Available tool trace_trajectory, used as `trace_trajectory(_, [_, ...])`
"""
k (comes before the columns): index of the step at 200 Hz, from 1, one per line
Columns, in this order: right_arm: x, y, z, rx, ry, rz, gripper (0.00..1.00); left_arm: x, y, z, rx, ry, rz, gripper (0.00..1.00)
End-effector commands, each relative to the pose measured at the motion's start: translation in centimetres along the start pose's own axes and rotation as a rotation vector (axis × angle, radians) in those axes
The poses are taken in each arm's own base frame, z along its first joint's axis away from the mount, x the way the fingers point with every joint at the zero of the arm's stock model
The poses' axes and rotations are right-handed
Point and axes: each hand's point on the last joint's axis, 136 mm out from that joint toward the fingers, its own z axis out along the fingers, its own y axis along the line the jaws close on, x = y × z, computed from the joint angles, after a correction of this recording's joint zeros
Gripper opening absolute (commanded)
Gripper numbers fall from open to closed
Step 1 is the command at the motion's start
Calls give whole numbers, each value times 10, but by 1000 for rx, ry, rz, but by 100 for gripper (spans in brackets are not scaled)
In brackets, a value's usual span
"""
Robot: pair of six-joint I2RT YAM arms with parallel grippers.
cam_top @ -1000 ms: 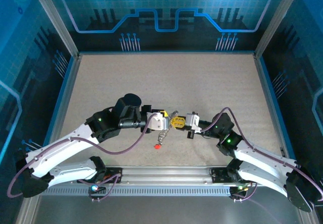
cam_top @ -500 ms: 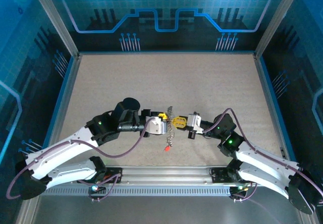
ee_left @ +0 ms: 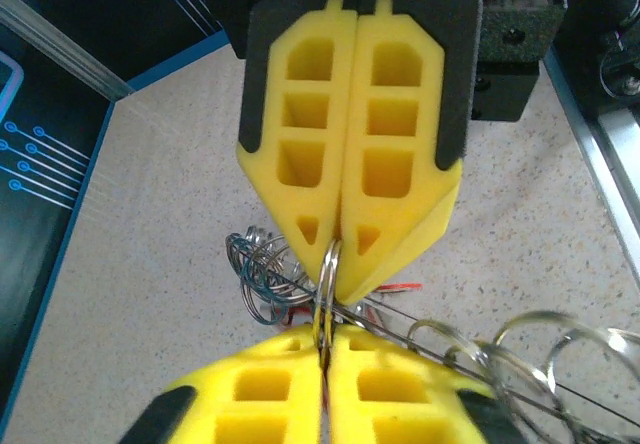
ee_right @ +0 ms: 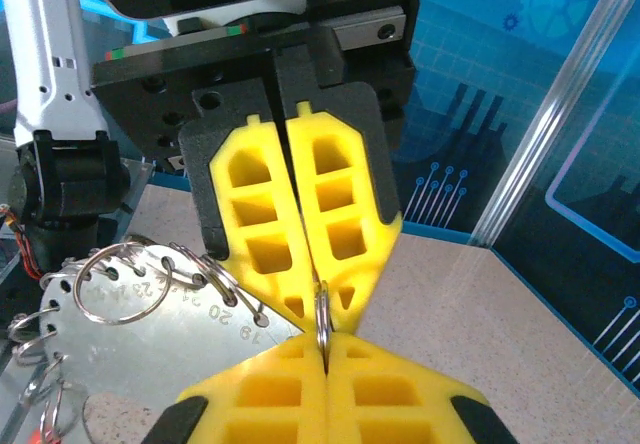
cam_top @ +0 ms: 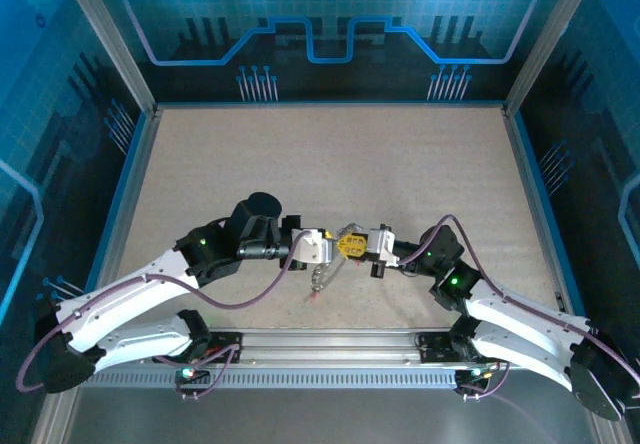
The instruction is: Put the keys on the keyring
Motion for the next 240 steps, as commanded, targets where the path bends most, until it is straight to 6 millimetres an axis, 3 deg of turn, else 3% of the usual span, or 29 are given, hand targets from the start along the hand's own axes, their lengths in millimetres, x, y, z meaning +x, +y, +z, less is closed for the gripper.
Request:
trace_trajectory(1, [-12, -1, 3, 1, -34, -39, 0, -19, 9, -9, -25, -57, 36, 0])
trace_trajectory(15, [-9, -1, 4, -4, -16, -42, 0, -17, 8, -9, -20, -45, 40, 0])
trace_trajectory(36, [-1, 0, 4, -14, 38, -46, 15, -11, 9, -9, -16, 1, 50, 0])
trace_trajectory(70, [10, -4, 2, 7, 113, -70, 23, 3, 8, -9, 30, 120, 58, 0])
trace_trajectory(196, [19, -8, 20, 18, 159, -17, 25, 11, 14, 3, 64, 212, 17, 0])
trace_trajectory(240, [27, -19, 21, 88, 197, 33, 16, 6, 11, 1, 66, 181, 3, 0])
